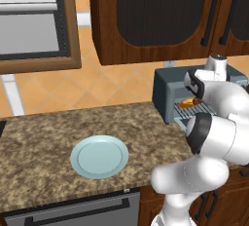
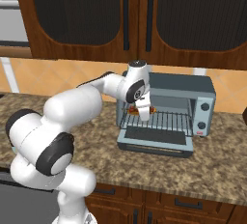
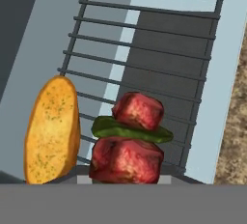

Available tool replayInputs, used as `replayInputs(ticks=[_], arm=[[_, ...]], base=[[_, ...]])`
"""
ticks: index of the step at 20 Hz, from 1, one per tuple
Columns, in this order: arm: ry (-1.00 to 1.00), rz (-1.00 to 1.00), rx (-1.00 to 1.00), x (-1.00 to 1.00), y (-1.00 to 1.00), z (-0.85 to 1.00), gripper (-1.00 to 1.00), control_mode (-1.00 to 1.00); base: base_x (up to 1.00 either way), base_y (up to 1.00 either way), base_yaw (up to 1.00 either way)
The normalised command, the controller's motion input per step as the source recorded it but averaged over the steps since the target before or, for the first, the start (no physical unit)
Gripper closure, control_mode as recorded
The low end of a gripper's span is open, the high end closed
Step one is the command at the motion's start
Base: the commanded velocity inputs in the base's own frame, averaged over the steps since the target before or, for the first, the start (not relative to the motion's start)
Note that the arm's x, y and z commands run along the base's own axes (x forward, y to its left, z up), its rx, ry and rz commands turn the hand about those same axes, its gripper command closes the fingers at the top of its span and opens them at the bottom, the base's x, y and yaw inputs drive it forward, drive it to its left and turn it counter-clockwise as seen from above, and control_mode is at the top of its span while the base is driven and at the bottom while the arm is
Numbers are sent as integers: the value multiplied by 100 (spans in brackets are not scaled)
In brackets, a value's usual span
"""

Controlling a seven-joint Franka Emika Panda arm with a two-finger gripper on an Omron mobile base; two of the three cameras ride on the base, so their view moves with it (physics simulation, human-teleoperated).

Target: Pick up the kebab skewer and baguette bread, and place them inside the toaster oven. Close the toaster oven door and start by setting the timer.

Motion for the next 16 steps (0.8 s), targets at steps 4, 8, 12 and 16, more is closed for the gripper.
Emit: replayInputs(ticks=[4,8,12,16], arm=[[5,1,0,18,0,-6,100,-100],[3,1,0,21,0,-16,100,-100],[1,0,0,30,0,-16,100,-100],[5,0,0,26,0,-5,-100,-100]], base=[[0,0,0],[0,0,0],[0,0,0],[0,0,0]])
